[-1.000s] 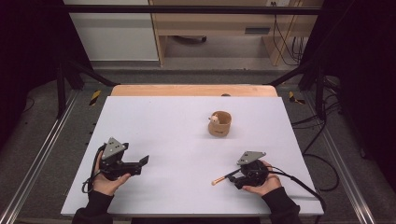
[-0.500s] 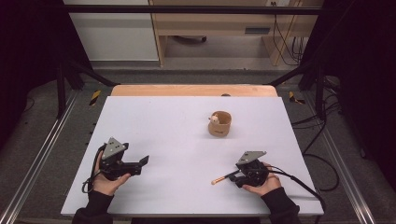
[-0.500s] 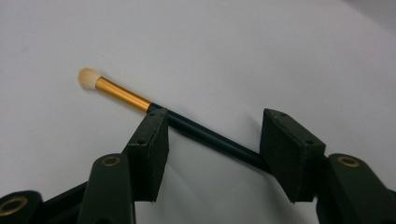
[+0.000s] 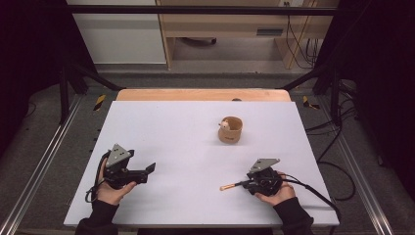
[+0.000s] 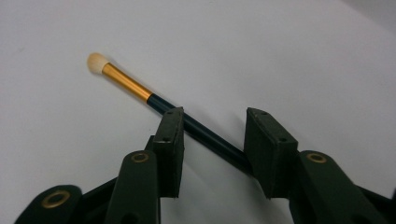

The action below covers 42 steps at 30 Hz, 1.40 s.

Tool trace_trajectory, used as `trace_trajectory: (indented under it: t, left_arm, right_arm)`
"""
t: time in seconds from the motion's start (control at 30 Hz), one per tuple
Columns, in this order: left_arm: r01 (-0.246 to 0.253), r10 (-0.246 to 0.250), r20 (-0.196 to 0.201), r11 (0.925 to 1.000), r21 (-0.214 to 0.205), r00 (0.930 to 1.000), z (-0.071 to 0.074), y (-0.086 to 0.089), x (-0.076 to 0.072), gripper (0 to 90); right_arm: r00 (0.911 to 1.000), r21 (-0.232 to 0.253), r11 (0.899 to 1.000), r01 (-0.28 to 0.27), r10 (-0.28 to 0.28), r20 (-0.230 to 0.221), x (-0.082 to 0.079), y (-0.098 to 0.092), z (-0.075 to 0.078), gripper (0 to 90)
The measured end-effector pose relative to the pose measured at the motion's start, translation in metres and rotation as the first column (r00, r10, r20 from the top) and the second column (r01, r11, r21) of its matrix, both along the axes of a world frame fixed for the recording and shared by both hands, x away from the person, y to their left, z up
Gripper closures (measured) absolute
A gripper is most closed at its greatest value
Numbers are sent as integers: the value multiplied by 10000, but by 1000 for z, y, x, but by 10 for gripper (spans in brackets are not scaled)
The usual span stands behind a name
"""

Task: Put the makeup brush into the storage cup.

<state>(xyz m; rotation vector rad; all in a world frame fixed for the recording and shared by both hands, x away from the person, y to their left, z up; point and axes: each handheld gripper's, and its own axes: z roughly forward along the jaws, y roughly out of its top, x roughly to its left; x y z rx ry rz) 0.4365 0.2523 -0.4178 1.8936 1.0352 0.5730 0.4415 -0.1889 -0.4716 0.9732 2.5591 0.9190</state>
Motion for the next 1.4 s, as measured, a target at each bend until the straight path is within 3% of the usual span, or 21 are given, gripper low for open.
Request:
trace_trajectory:
  t: [0.7,1.4]
  left_arm:
    - [-11,11,-23,10000,-25,10000,0,1,0,81]
    - [-3,3,-18,10000,-17,10000,0,1,0,82]
  right_arm:
    - [9987,-450,9977,502,-497,111,-4,-2,3,776]
    - [9953,-536,9942,930,-942,-204,-6,-2,5,839]
